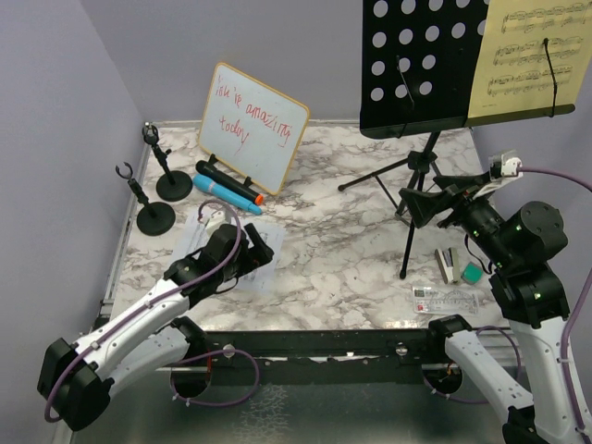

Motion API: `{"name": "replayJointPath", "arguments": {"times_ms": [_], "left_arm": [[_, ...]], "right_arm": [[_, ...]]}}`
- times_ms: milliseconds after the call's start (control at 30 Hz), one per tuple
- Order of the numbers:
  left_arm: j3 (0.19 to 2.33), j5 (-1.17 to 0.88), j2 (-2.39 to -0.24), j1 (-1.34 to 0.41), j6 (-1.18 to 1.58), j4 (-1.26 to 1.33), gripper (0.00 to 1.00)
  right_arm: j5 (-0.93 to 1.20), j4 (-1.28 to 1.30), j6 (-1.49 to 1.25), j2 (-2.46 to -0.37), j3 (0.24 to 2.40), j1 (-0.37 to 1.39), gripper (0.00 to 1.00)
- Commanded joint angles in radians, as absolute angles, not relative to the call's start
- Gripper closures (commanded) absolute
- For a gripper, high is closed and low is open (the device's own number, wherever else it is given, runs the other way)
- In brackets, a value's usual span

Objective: Pack up the instrument practice props
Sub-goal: Place the sheet music at the center of the board, then adjust the music stand at the center of the board.

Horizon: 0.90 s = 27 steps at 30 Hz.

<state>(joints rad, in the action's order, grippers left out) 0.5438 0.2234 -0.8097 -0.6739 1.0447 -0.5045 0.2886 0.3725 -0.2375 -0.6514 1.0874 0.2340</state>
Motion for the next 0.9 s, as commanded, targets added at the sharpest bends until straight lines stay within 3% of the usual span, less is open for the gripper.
{"name": "replayJointPath", "arguments": {"times_ms": [0, 267, 367, 400, 533, 867], "left_arm": [[0.626, 0.166, -0.892, -0.67, 0.653, -0.299, 0.01], [0.781, 0.118, -1.019, -0.657, 0.367, -0.216, 0.01], [0.815, 0.066, -1.027, -0.624, 0.311, -0.203, 0.01], [0.823, 0.029, -1.021, -0.596, 0.299, -0.209, 0.01], [0.787, -0.103, -0.946, -0.445, 0.286, -0.201, 0.01], [0.781, -0.056, -0.867, -0.462, 0.215, -0.263, 0.01]], "right_arm": [[0.254, 0.527, -0.186, -0.608, 1.084, 0.232, 0.0], [0.283, 0.588, -0.209, -0.631, 1.002, 0.232, 0.0], [0.24, 0.555, -0.233, -0.659, 0.957, 0.232, 0.19], [0.219, 0.531, -0.234, -0.668, 0.936, 0.232, 0.21], [0.087, 0.391, -0.251, -0.699, 0.844, 0.232, 0.2], [-0.104, 0.225, -0.162, -0.851, 0.82, 0.205, 0.18]]}}
